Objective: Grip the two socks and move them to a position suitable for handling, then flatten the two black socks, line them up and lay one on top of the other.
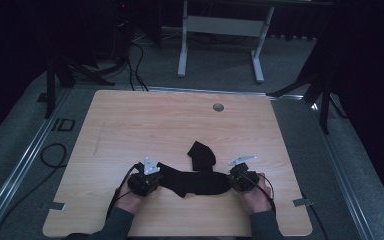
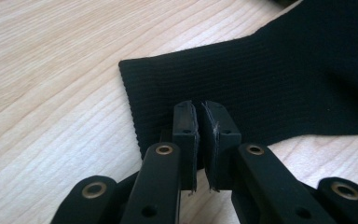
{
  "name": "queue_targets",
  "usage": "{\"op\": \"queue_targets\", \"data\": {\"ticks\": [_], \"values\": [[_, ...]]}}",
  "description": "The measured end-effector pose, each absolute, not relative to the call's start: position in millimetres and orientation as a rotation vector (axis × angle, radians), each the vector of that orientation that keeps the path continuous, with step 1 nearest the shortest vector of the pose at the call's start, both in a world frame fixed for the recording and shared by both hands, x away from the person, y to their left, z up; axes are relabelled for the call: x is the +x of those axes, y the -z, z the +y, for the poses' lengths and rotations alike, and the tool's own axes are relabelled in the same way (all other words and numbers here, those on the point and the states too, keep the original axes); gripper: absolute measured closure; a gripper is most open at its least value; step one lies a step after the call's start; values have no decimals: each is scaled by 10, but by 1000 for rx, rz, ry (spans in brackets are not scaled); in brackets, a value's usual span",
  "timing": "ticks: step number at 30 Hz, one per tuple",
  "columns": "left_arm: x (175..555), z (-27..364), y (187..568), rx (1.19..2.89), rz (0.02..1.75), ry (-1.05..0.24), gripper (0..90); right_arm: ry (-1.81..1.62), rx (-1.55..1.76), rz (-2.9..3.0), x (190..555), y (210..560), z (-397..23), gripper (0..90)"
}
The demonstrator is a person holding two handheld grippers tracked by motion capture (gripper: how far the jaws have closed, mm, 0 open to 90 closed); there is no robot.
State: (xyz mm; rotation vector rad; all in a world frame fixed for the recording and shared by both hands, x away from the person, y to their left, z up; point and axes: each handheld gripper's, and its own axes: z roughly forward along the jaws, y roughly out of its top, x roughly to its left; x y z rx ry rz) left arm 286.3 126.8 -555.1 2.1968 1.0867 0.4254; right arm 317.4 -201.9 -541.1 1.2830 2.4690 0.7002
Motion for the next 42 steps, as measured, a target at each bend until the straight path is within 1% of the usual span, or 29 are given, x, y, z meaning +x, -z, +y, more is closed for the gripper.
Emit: {"op": "queue_targets", "data": {"ticks": [5, 6, 7, 9, 10, 11, 12, 18, 22, 23, 29, 33, 39, 40, 42], "values": [[2853, 1235, 5556, 2194, 1075, -419, 831, -688, 1284, 2454, 3196, 5410, -2023, 804], [2853, 1235, 5556, 2194, 1075, -419, 829, -708, 1283, 2460, 3212, 5407, -2038, 737], [2849, 1226, 5557, 2195, 1072, -421, 828, -725, 1283, 2468, 3214, 5398, -2042, 716], [2848, 1216, 5558, 2194, 1067, -420, 828, -725, 1283, 2468, 3214, 5398, -2042, 716], [2849, 1202, 5560, 2194, 1060, -418, 828, -745, 1275, 2476, 3214, 5383, -2046, 699], [2849, 1199, 5561, 2194, 1059, -417, 826, -793, 1265, 2471, 3207, 5330, -2049, 661], [2849, 1196, 5562, 2193, 1057, -417, 825, -839, 1257, 2466, 3208, 5272, -2051, 647], [2850, 1200, 5564, 2188, 1062, -414, 817, -914, 1217, 2429, 3268, 5107, -1970, 640], [2851, 1199, 5564, 2187, 1063, -414, 815, -915, 1203, 2421, 3316, 5088, -1910, 640], [2852, 1200, 5563, 2189, 1061, -416, 815, -915, 1196, 2417, 3394, 5090, -1826, 639], [2854, 1196, 5565, 2185, 1062, -414, 813, -922, 1237, 2401, 3642, 5163, -1680, 636], [2853, 1195, 5565, 2186, 1062, -414, 810, -952, 1358, 2369, 3836, 5238, -1660, 624], [2854, 1194, 5564, 2187, 1060, -413, 807, -972, 1463, 2374, 4033, 5341, -1670, 622], [2855, 1194, 5565, 2187, 1060, -412, 807, -971, 1481, 2382, 4055, 5360, -1666, 624], [2854, 1193, 5564, 2187, 1060, -413, 806, -936, 1476, 2407, 4096, 5419, -1649, 672]]}}
